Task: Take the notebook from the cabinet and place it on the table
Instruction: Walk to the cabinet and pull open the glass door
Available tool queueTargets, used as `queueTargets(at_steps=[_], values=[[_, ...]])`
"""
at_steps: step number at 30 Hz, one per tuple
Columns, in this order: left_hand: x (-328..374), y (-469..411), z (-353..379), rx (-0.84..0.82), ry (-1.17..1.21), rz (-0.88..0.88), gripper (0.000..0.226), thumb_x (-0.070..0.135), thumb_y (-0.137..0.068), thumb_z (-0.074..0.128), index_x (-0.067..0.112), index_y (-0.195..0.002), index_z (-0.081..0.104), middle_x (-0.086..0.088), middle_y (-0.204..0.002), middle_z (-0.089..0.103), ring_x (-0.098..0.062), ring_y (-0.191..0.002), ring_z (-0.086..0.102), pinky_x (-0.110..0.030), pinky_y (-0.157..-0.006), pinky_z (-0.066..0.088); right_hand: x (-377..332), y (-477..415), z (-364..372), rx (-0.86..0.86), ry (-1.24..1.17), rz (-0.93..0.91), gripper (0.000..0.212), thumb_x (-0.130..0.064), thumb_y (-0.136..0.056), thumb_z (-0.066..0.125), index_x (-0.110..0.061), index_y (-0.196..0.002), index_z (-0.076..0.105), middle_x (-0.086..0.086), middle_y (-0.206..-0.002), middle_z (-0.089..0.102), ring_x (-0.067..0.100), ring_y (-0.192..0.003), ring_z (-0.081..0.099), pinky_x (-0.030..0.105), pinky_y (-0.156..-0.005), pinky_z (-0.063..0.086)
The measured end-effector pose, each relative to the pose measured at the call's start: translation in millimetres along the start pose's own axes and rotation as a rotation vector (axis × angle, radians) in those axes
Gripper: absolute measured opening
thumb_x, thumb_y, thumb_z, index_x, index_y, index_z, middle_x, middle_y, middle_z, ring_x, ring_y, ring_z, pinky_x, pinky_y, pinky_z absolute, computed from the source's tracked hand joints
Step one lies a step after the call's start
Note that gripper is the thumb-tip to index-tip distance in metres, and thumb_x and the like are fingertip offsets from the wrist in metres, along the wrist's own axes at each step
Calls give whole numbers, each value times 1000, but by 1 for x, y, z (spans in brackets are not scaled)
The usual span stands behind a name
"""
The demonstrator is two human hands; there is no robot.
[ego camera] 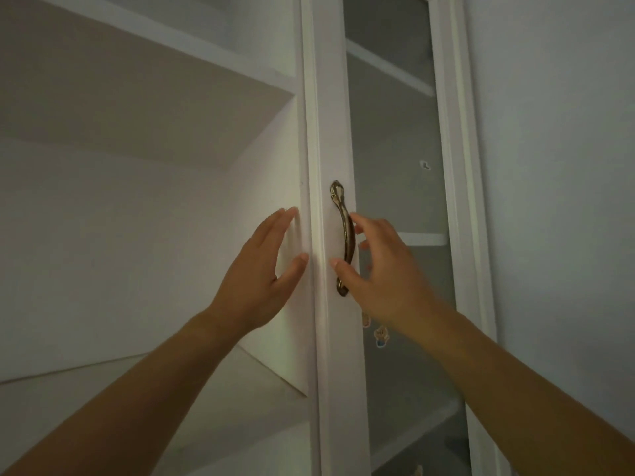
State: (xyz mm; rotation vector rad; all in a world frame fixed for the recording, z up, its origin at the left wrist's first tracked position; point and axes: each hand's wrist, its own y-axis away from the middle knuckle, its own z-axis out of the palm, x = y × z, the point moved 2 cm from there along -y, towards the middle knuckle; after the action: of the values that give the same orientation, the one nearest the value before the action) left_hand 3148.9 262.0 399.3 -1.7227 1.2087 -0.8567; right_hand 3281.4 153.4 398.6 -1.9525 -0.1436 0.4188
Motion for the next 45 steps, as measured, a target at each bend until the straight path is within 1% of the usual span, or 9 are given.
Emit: queueTargets(at_steps=[5,11,16,19,23,27,35,38,45], values=[[-10,-4,16,37,140,5,59,45,-93,35,32,-144,9,11,-154,12,-1,-139,9,-36,-114,21,1,-5,10,73,4,-18,58,-31,-84,60,-24,-135,33,-14,-116,38,2,-101,44,33,-90,50],[-19,-2,27,40,173,42,58,58,-87,21,42,-139,1,18,-153,1,6,-138,0,-25,-112,8,2,-7,16,152,-21,21,54,-26,-85,61,-23,-133,38,-13,-110,39,6,-96,51,20,-87,48],[-23,-3,30,38,239,37,61,61,-83,18,44,-139,0,20,-154,-1,7,-137,-2,-28,-112,9,1,-4,27,259,-81,31,51,-22,-87,58,-22,-134,39,-11,-113,43,5,-95,54,24,-89,51],[-23,-2,29,26,261,34,60,62,-83,19,47,-138,-1,23,-153,-2,9,-136,-3,-30,-113,9,4,-4,30,293,-106,48,51,-21,-87,58,-23,-134,39,-13,-111,45,-1,-93,53,20,-88,50],[-22,-2,30,16,279,22,57,65,-80,18,54,-133,-3,25,-151,-4,7,-137,-3,-35,-115,12,4,-3,31,309,-135,63,50,-20,-87,59,-25,-132,41,-11,-108,48,5,-93,55,18,-80,51],[-22,0,30,14,307,26,56,63,-82,20,54,-132,-3,24,-151,-4,5,-138,-2,-40,-116,13,4,-2,31,311,-156,88,48,-18,-86,59,-28,-130,42,-16,-104,47,5,-93,55,18,-80,50],[-23,7,28,-9,251,46,56,59,-84,23,53,-133,-4,28,-147,-9,10,-133,-7,-26,-107,6,0,-1,26,294,-167,153,46,-20,-85,60,-28,-128,44,-3,-111,53,9,-93,56,24,-85,54],[-25,8,30,-23,239,47,55,60,-84,22,55,-130,-7,28,-147,-11,5,-136,-6,-28,-108,4,-1,-2,27,309,-154,169,47,-19,-85,60,-28,-128,44,0,-112,54,9,-93,56,25,-85,54],[-26,9,32,-33,225,47,55,63,-84,18,53,-132,-8,26,-147,-13,0,-138,-8,-31,-110,3,0,-2,25,318,-129,160,49,-17,-84,62,-30,-128,46,-1,-106,57,7,-89,57,17,-80,51]])
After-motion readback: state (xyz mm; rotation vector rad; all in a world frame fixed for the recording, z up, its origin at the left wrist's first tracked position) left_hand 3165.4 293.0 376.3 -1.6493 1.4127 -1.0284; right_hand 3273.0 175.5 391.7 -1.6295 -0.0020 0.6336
